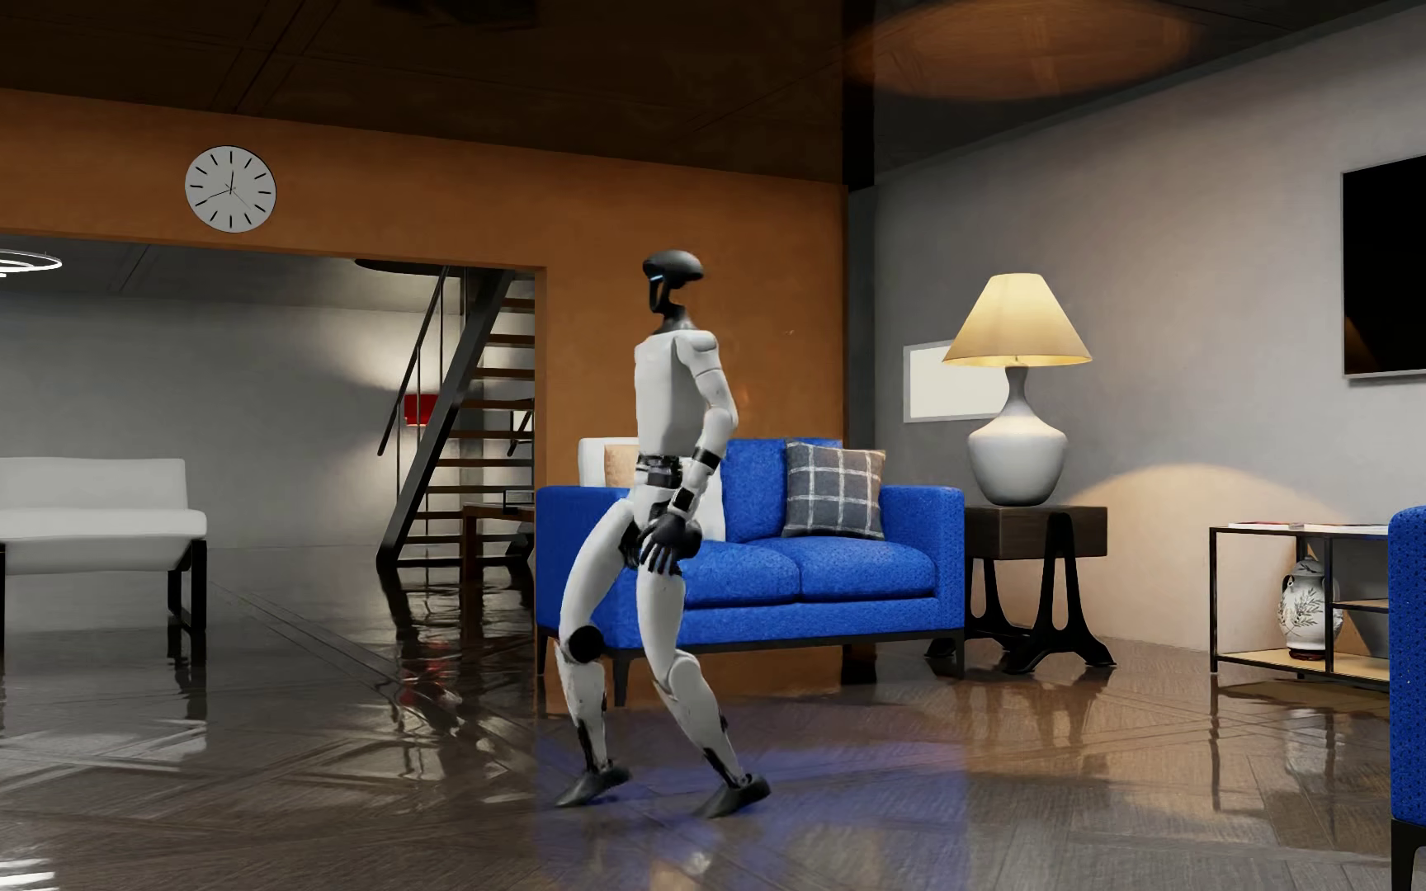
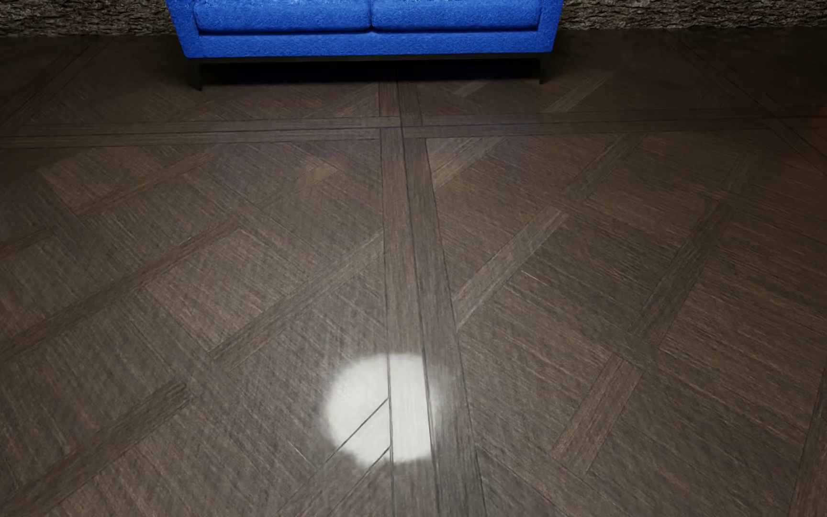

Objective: Walk towards light gray armchair

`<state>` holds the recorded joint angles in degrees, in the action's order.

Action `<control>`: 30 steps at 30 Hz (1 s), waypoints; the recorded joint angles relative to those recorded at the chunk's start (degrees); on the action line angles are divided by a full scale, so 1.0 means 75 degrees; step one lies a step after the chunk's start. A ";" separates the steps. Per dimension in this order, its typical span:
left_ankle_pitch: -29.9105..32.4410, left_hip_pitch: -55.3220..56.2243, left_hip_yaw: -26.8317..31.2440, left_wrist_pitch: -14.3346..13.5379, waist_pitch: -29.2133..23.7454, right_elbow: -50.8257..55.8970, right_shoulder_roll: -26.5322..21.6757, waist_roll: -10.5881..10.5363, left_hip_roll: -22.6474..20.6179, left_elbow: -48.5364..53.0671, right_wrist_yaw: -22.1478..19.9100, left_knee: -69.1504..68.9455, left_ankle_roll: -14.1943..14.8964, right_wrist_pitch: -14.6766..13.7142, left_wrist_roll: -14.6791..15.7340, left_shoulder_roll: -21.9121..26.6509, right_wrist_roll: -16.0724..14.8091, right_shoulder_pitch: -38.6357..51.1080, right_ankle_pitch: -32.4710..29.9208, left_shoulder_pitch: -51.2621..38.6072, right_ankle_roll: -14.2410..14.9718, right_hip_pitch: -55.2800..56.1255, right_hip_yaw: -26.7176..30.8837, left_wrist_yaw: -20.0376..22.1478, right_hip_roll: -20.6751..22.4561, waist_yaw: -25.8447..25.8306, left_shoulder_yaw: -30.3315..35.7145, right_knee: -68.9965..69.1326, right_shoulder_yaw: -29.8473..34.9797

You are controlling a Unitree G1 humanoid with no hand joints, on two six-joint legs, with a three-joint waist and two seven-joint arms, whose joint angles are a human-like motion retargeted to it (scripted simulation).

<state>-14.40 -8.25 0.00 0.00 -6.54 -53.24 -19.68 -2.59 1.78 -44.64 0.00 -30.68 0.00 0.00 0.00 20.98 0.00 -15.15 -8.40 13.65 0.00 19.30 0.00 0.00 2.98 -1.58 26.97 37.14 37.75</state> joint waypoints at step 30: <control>-0.0483 -0.0935 0.0000 0.0000 0.0180 0.0147 -0.0287 0.0532 0.1484 0.0245 0.0000 -0.0176 0.0000 0.0000 0.0000 0.0330 0.0000 -0.0794 0.1828 0.0450 0.0000 0.1500 0.0000 0.0000 -0.0605 -0.0039 -0.1026 -0.0621 0.0534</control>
<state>-18.02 -15.26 0.00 0.00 -5.19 -52.13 -21.83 1.40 12.91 -42.80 0.00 -32.00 0.00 0.00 0.00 23.46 0.00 -21.11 5.31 17.03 0.00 30.55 0.00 0.00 -1.55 -1.87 19.28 32.49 41.75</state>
